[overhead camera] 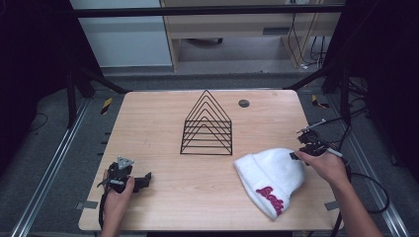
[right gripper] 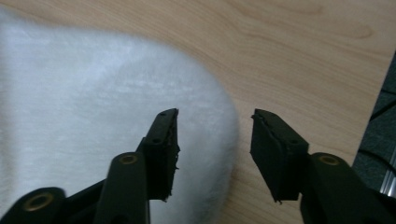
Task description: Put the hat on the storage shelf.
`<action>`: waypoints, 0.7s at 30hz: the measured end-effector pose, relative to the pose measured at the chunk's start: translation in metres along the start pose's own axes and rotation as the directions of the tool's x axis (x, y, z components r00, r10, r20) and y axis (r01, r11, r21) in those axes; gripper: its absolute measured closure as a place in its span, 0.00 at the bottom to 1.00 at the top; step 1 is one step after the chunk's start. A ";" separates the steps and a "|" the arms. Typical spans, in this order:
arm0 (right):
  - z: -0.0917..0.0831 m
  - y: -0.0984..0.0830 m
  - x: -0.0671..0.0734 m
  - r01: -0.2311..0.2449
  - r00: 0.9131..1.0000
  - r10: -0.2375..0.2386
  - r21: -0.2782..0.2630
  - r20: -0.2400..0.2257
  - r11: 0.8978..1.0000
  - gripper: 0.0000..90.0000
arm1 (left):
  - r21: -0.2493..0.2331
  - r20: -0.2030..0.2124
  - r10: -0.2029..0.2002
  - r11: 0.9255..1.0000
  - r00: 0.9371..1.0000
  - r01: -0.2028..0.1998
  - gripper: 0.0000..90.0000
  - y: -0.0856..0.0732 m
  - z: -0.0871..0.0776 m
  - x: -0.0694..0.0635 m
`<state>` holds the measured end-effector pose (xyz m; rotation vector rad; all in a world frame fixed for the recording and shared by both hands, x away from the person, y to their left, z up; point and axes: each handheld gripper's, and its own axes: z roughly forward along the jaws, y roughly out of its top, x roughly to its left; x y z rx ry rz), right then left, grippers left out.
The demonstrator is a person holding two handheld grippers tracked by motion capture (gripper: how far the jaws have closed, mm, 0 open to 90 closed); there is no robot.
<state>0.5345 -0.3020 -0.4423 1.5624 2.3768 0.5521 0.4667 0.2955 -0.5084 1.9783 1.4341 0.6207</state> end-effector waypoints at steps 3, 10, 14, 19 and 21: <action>0.002 -0.004 -0.001 -0.004 1.000 0.004 0.000 0.002 1.000 0.45 | 0.000 0.000 0.000 1.000 1.000 0.000 0.00 0.000 0.000 0.000; 0.003 -0.009 -0.004 -0.006 1.000 0.007 0.021 -0.018 1.000 0.43 | 0.000 0.000 0.001 1.000 1.000 -0.001 0.00 0.000 0.000 0.000; 0.007 -0.010 -0.003 -0.007 0.999 0.009 0.034 -0.032 0.999 0.51 | 0.000 0.000 0.001 1.000 1.000 -0.001 0.00 0.000 0.000 0.000; 0.016 -0.011 -0.001 0.013 0.999 -0.011 0.050 -0.039 0.999 0.59 | 0.000 0.000 0.000 1.000 1.000 0.000 0.00 0.000 0.000 0.000; 0.018 -0.012 0.000 0.013 0.999 -0.011 0.055 -0.041 0.998 0.62 | 0.000 0.000 0.000 1.000 1.000 0.000 0.00 0.000 0.000 0.000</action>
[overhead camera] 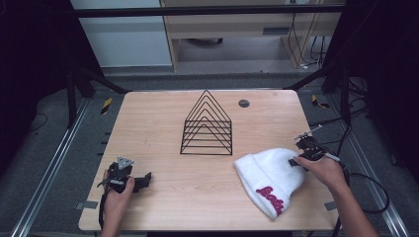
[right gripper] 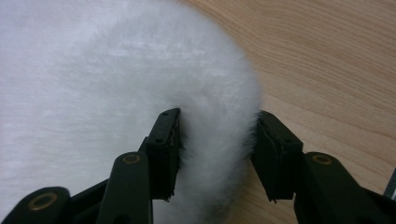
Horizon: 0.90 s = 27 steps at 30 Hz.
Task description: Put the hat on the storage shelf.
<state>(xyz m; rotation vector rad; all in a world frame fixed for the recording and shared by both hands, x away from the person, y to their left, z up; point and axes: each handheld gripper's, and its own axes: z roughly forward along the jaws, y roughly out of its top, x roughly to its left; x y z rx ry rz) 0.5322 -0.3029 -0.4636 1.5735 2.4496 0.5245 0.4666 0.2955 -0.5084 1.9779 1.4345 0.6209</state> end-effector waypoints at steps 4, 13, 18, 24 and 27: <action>0.001 0.000 0.000 -0.003 1.000 0.002 0.010 0.005 1.000 0.63 | 0.000 0.000 0.001 1.000 1.000 -0.001 0.00 0.000 0.000 0.000; 0.005 0.002 0.002 0.005 1.000 -0.006 0.029 0.012 1.000 0.67 | 0.000 0.000 0.001 1.000 1.000 -0.001 0.00 0.000 0.000 0.000; 0.006 0.002 0.003 0.003 1.000 -0.003 0.042 0.008 0.999 0.75 | 0.000 0.000 0.000 1.000 1.000 0.000 0.00 0.000 0.000 0.000; 0.007 0.003 0.005 0.005 1.000 -0.004 0.054 -0.004 0.999 0.85 | 0.000 0.000 0.000 1.000 1.000 0.000 0.00 0.000 0.000 0.000; 0.006 0.004 0.005 0.012 1.000 -0.012 0.056 -0.002 0.998 0.87 | 0.000 0.000 0.000 1.000 1.000 0.000 0.00 0.000 0.000 0.000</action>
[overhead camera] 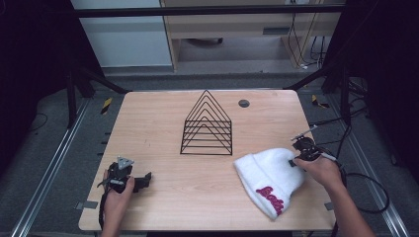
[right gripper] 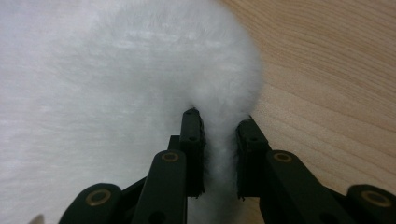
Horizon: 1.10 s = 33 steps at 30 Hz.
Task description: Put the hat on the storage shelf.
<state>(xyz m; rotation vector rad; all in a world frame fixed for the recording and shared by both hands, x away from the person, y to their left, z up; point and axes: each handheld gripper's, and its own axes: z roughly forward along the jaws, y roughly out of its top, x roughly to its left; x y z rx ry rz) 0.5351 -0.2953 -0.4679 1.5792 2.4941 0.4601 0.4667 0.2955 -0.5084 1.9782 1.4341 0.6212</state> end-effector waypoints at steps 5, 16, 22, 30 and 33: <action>-0.009 0.002 0.005 0.051 0.998 -0.050 -0.028 0.027 0.998 0.90 | 0.000 0.000 0.000 1.000 1.000 0.000 0.00 0.000 0.000 0.000; -0.066 0.024 0.037 0.167 0.984 -0.158 -0.137 0.078 0.976 0.91 | 0.000 0.000 0.000 1.000 1.000 0.000 0.00 0.000 0.000 0.000; -0.093 0.038 0.060 0.242 0.969 -0.229 -0.169 0.095 0.956 0.91 | 0.000 0.000 0.000 1.000 1.000 0.000 0.00 0.000 0.000 0.000; -0.125 0.049 0.080 0.297 0.955 -0.283 -0.209 0.093 0.932 0.92 | 0.000 0.000 0.001 1.000 1.000 -0.001 0.00 0.000 0.000 0.000; -0.131 0.051 0.083 0.308 0.951 -0.295 -0.214 0.095 0.927 0.92 | 0.000 0.000 0.000 1.000 1.000 0.000 0.00 0.000 0.000 0.000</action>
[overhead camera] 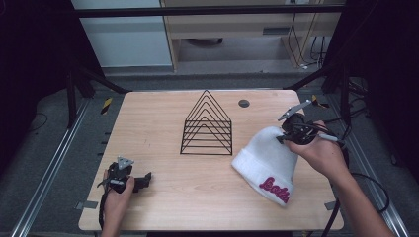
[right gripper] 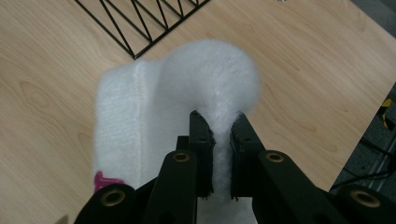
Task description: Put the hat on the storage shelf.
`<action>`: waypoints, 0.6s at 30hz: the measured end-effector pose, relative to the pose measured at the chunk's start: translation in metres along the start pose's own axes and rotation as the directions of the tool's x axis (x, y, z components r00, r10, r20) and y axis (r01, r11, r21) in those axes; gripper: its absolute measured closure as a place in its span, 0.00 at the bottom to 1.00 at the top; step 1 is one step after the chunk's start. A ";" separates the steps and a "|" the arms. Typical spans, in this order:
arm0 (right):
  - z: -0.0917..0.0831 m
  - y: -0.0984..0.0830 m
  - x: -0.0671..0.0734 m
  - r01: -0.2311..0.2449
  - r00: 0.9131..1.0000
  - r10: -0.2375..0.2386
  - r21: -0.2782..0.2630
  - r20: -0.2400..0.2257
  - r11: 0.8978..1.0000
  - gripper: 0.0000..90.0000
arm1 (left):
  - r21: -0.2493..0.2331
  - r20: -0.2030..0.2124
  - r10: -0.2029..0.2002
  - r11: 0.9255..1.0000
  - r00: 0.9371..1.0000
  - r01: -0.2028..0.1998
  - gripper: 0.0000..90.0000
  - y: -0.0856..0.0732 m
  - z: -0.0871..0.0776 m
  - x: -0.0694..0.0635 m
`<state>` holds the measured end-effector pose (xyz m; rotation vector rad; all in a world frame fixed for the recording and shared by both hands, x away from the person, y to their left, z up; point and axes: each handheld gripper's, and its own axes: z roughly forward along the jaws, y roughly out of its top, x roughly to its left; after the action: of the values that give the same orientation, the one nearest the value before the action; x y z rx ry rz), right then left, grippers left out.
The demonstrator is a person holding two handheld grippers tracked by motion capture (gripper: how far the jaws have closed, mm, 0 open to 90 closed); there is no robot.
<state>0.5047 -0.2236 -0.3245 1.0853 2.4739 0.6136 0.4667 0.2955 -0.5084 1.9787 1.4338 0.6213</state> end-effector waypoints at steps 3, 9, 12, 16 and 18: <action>-0.012 0.007 0.004 0.029 1.000 -0.029 -0.018 -0.002 0.999 0.92 | 0.000 0.000 0.000 1.000 1.000 0.000 0.00 0.000 0.000 0.000; -0.029 0.018 0.007 0.064 0.998 -0.063 -0.049 0.006 0.997 0.92 | 0.000 -0.001 0.001 1.000 1.000 -0.001 0.00 0.000 0.000 0.000; -0.034 0.022 0.006 0.072 0.997 -0.072 -0.059 0.013 0.996 0.92 | 0.000 -0.001 0.001 1.000 1.000 -0.001 0.00 0.000 0.000 0.000; -0.044 0.030 0.002 0.081 0.997 -0.079 -0.077 0.026 0.994 0.92 | 0.000 0.000 -0.001 1.000 1.000 0.001 0.00 0.000 0.000 0.000; -0.049 0.033 0.001 0.079 0.997 -0.077 -0.085 0.027 0.993 0.92 | 0.000 0.000 -0.001 1.000 1.000 0.001 0.00 0.000 0.000 0.000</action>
<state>0.5001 -0.2145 -0.2661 0.9531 2.4335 0.6735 0.4666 0.2955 -0.5084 1.9776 1.4348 0.6207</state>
